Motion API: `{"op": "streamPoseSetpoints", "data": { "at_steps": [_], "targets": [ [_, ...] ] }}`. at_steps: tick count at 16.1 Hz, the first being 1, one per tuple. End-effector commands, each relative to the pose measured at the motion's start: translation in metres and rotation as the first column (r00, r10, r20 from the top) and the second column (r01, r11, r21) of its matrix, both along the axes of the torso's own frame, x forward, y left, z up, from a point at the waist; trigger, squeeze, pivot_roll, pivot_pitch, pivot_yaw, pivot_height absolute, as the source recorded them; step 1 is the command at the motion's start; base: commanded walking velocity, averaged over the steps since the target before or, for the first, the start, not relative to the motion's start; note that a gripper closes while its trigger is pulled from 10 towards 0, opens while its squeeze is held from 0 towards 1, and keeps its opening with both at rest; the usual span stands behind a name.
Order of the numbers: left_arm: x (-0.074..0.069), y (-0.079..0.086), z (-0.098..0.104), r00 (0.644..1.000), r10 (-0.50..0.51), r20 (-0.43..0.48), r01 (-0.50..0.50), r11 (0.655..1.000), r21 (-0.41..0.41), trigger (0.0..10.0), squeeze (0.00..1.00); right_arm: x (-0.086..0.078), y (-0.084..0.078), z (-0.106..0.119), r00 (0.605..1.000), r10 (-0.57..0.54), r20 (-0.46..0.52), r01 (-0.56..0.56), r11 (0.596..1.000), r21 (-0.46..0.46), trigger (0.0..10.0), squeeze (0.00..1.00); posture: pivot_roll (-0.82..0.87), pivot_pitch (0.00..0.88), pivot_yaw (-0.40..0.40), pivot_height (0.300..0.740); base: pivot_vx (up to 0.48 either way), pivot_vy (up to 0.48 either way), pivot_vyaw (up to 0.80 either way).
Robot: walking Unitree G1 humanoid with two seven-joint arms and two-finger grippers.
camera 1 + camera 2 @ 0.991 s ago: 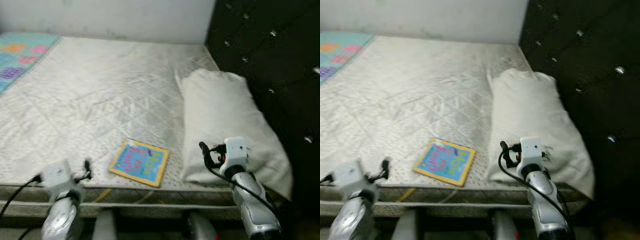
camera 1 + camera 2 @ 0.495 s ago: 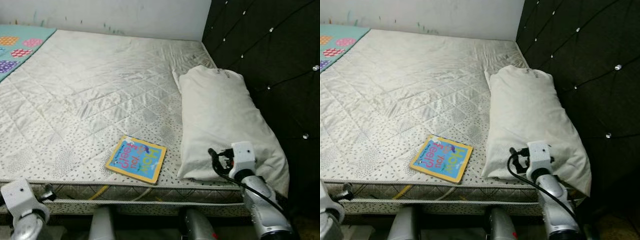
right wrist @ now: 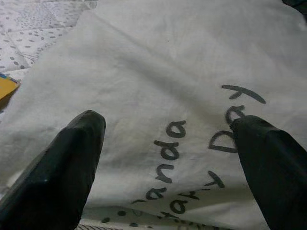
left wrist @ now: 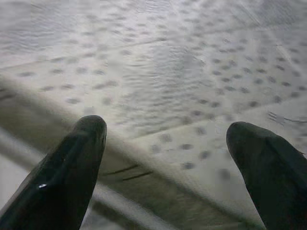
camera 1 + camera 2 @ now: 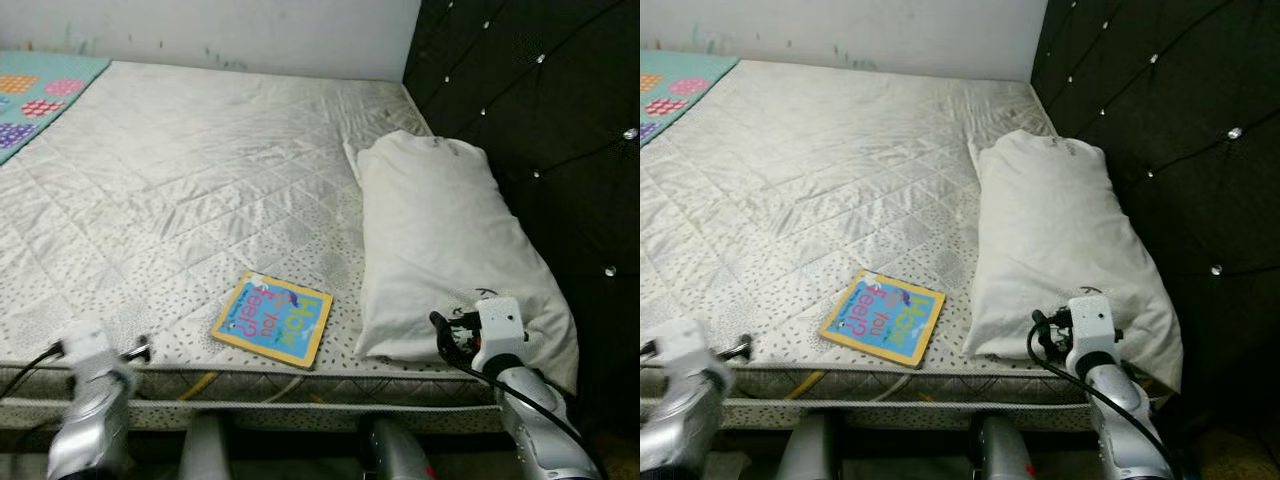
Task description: Clean up the room
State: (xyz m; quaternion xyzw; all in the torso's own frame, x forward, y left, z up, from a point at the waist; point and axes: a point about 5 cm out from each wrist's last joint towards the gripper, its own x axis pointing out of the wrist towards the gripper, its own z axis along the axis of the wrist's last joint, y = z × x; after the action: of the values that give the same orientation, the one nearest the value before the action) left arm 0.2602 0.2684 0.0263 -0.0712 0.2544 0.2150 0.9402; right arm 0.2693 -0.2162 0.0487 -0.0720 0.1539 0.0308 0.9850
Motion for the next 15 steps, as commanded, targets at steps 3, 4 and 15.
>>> {"op": "streamPoseSetpoints", "data": {
  "at_steps": [3, 4, 15],
  "targets": [
    [0.020, -0.016, -0.003, 0.998, -0.067, 0.004, 0.067, 0.998, 0.002, 10.0, 0.00, -0.001, -0.013, 0.009, 1.000, -0.027, 0.016, 0.027, 1.000, -0.010, 10.0, 0.00, -0.12, 0.000, -0.099, 0.582, 0.000, 0.000, 0.00],
    [0.030, -0.020, -0.001, 0.997, -0.075, 0.015, 0.075, 0.997, 0.002, 10.0, 0.00, -0.005, -0.018, 0.008, 0.999, -0.039, 0.010, 0.039, 0.999, -0.018, 10.0, 0.00, -0.14, 0.000, -0.095, 0.582, 0.000, 0.000, 0.00],
    [0.024, 0.009, -0.011, 0.998, 0.051, -0.036, -0.051, 0.999, -0.017, 10.0, 0.00, -0.016, -0.028, 0.008, 0.998, -0.061, -0.014, 0.061, 0.998, -0.033, 10.0, 0.00, -0.16, 0.000, -0.086, 0.582, 0.000, 0.000, 0.00]
  ]
}}
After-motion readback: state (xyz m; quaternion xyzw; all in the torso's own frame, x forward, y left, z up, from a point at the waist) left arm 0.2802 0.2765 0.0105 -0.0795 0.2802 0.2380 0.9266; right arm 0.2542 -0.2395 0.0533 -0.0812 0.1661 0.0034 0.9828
